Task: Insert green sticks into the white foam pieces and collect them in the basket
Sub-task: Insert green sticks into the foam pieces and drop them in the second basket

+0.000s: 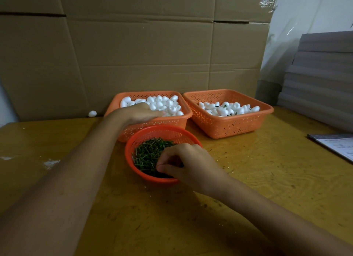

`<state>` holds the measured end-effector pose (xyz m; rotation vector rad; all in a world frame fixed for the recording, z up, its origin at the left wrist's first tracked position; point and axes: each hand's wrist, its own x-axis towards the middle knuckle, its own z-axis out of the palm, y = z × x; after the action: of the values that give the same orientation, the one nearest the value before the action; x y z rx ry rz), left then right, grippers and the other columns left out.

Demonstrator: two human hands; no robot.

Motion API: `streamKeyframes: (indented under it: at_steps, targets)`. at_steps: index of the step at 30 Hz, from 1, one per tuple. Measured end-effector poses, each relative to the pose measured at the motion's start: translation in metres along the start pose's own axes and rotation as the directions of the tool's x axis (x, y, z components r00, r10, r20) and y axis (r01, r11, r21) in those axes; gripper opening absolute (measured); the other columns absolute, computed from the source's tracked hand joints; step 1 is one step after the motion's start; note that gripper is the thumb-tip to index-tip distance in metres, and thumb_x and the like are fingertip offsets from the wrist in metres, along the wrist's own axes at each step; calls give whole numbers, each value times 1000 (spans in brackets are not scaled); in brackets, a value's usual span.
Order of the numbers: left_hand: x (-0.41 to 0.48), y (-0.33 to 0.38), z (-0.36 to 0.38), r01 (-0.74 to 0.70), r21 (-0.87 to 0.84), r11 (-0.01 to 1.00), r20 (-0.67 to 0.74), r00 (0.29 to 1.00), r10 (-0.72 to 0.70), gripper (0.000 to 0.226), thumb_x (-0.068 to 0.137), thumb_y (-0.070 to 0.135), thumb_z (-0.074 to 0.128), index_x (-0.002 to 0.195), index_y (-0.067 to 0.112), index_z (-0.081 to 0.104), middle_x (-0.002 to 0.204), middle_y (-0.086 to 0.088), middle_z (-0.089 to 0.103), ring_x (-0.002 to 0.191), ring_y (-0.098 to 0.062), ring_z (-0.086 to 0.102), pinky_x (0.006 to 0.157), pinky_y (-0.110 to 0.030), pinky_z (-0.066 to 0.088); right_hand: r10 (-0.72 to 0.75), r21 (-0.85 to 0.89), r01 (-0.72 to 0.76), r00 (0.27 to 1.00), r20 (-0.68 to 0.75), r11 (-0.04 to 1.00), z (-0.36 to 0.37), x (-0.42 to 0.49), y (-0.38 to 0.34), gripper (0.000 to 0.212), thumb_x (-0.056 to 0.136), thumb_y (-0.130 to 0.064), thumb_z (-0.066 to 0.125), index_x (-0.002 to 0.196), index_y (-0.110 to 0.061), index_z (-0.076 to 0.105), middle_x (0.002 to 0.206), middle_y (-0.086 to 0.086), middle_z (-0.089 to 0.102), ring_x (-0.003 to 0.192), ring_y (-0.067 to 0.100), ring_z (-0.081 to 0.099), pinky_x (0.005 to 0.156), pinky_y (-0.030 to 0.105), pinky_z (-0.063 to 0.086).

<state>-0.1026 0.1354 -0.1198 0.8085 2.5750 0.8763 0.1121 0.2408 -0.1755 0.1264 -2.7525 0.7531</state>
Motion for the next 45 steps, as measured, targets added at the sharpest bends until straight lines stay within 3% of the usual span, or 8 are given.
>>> streamKeyframes:
  at_steps: [4,7,10,15,21,31,38,45]
  targets:
    - [-5,-2,3,-151,-183,971,-274,957,97,27,87,49,80,98,25,83,122,-3,75,116,-20,68,104,-40,51,-7,9,7,1000,-11,1000,0,0,2,5,96,-33,73,95,-37,76,95,-16,75,88,2,66,81,37,56]
    - [-17,-5,7,-306,-385,871,-564,825,40,17,71,33,95,82,26,83,93,6,80,91,-10,75,94,-39,60,-33,17,34,999,-41,999,0,1,3,4,96,-32,73,95,-35,76,95,-17,75,89,1,66,80,35,55]
    - [-34,-4,7,-399,-407,822,-674,738,24,19,67,22,97,72,20,78,79,7,79,78,-3,75,84,-34,63,-54,50,60,992,-110,997,0,1,4,4,96,-31,74,97,-32,77,97,-17,75,92,2,68,83,34,55]
    - [-85,0,22,-529,-499,686,-611,776,154,41,68,5,96,82,20,59,94,1,81,72,-21,79,65,-28,62,6,335,88,963,-269,938,-8,2,6,7,98,-26,72,96,-20,74,85,-7,77,74,10,72,72,37,60]
    - [-137,-27,51,-526,-548,650,-495,831,255,47,55,18,102,92,34,78,104,2,81,92,-16,79,77,-22,61,107,619,77,961,-254,781,-15,4,7,17,97,-18,73,107,-10,62,82,8,77,58,22,65,53,32,55]
    - [-158,-42,61,-559,-567,605,-481,821,308,31,79,11,79,108,23,77,111,-9,76,83,-32,79,70,-29,64,92,579,34,978,-187,814,-13,6,14,11,92,-19,80,97,-10,77,82,4,79,62,18,74,55,23,54]
    - [-155,-44,66,-509,-683,524,-477,854,208,41,66,26,86,107,25,81,112,-9,79,95,-29,79,81,-23,61,74,535,35,981,-181,844,-8,8,15,5,97,-19,74,101,-16,75,92,-3,81,68,16,76,58,24,55]
    - [-154,-45,62,-461,-775,433,-451,883,132,50,64,20,87,113,13,80,113,-15,78,102,-28,78,86,-23,60,81,484,20,979,-188,875,-5,7,14,5,96,-23,75,100,-19,76,91,-8,80,69,13,76,58,23,57]
